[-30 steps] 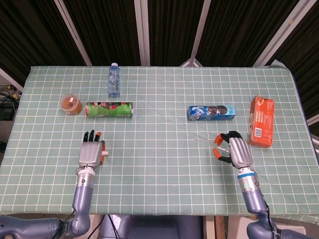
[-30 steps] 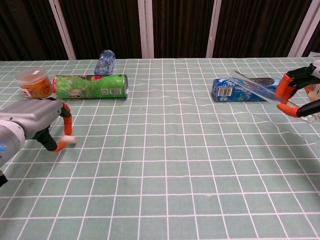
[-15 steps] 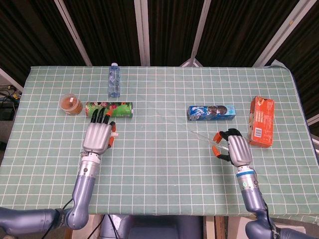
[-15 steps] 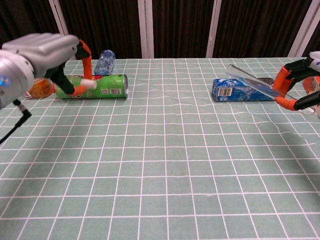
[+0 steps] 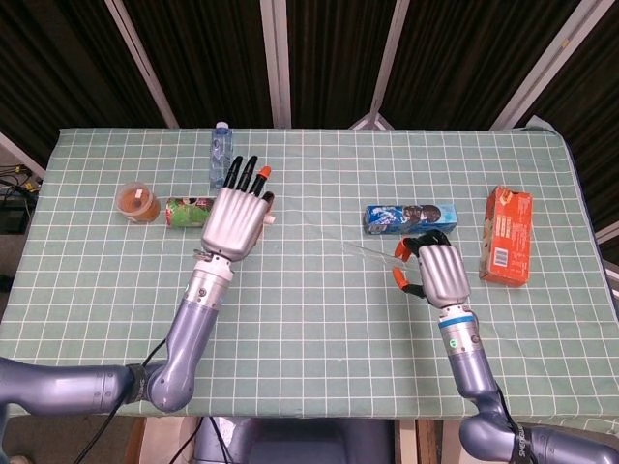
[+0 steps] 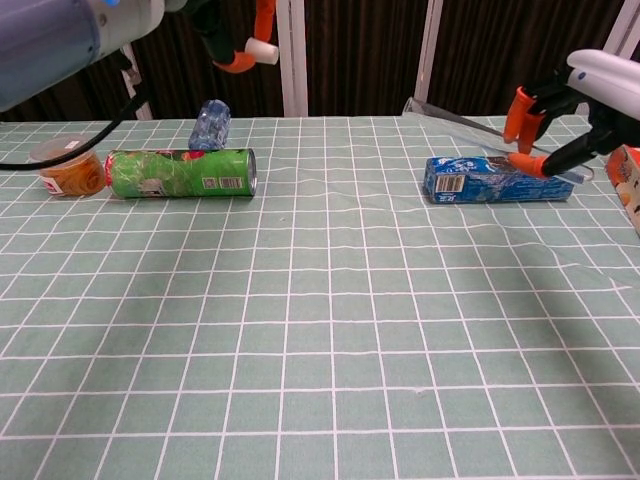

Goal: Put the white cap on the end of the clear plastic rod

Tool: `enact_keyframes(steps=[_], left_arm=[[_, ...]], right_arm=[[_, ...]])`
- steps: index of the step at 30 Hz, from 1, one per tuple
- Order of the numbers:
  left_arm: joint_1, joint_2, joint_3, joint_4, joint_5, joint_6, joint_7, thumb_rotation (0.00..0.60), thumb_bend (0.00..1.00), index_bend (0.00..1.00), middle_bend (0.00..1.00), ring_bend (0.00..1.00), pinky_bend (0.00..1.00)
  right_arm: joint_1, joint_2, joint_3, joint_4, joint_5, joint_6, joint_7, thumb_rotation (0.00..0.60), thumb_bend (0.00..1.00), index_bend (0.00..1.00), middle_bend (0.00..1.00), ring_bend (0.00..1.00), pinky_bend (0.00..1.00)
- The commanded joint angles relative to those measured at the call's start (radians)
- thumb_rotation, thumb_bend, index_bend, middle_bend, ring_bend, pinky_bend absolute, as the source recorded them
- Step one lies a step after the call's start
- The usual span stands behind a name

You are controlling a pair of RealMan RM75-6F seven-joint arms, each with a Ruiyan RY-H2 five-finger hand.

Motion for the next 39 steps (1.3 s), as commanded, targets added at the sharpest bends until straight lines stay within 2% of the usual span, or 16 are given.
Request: enact_keyframes(steps=[1, 4, 7, 15, 30, 39], left_arm=[[-0.047, 0.005, -0.010, 0.017, -0.022, -0.018, 0.021, 0.600, 0.52, 0.57, 0.14, 0.00, 0.00], [-0.074, 0.009, 0.005, 0.016, -0.036, -0.017, 0.044, 0.600, 0.52, 0.57, 0.14, 0.00, 0.00], [-0.096, 0.016, 0.042, 0.009, -0.033, -0.013, 0.078, 0.600, 0.52, 0.58, 0.14, 0.00, 0.00], [-0.123, 0.025, 0.108, 0.024, -0.005, 0.006, 0.089, 0.600, 0.52, 0.58, 0.14, 0.00, 0.00], [-0.168, -0.005, 0.142, 0.089, 0.014, 0.016, 0.051, 0.600, 0.52, 0.58, 0.14, 0.00, 0.00], [-0.186, -0.008, 0.148, 0.085, 0.004, 0.012, 0.052, 0.600, 0.52, 0.59, 0.14, 0.00, 0.00]], right_arm=[[0.039, -0.024, 0.025, -0.020, 0.067, 0.011, -0.088, 0.600, 0.61, 0.79, 0.59, 0.38, 0.22], [0.053, -0.031, 0.033, -0.015, 0.097, 0.015, -0.121, 0.600, 0.61, 0.79, 0.59, 0.38, 0.22], [0.064, -0.031, 0.041, -0.007, 0.124, 0.019, -0.142, 0.600, 0.61, 0.79, 0.60, 0.38, 0.22], [0.079, -0.016, 0.053, -0.022, 0.185, 0.033, -0.174, 0.600, 0.61, 0.79, 0.60, 0.38, 0.22], [0.090, 0.022, 0.063, -0.094, 0.212, 0.056, -0.160, 0.600, 0.61, 0.79, 0.60, 0.38, 0.22], [0.098, 0.030, 0.053, -0.125, 0.219, 0.069, -0.169, 0.600, 0.61, 0.79, 0.60, 0.38, 0.22]])
